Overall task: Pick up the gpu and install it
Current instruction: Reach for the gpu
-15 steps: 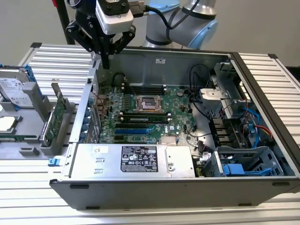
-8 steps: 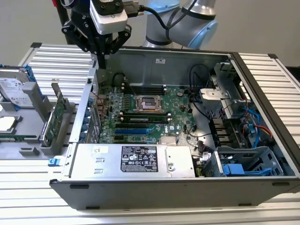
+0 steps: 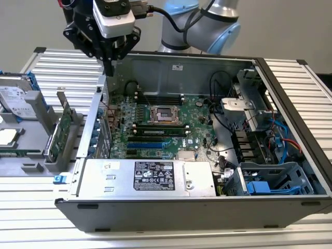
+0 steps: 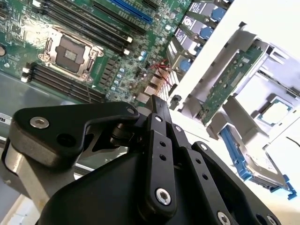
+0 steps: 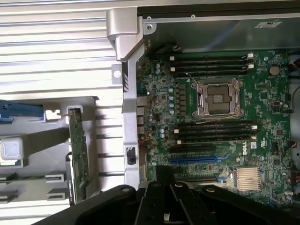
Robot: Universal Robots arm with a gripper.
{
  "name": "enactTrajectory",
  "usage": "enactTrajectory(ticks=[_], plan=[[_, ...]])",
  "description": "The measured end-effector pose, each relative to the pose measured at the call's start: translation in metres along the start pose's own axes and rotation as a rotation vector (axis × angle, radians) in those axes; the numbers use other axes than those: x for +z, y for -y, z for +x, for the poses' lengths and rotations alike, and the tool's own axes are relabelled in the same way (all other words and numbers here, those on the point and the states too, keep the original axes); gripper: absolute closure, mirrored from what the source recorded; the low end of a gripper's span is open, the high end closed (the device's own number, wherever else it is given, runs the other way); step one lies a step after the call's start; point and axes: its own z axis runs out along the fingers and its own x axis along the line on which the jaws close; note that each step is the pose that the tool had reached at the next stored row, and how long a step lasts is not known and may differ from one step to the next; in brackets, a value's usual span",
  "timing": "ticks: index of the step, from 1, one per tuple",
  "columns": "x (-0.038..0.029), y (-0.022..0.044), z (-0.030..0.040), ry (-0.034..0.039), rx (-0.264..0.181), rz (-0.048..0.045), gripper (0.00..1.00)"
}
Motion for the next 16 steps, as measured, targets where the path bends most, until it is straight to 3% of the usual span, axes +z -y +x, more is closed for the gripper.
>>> enactTrajectory(ticks=[16], plan=[[-0.0003, 0.0013, 0.0189, 0.0, 0.0, -0.0001, 1.0]])
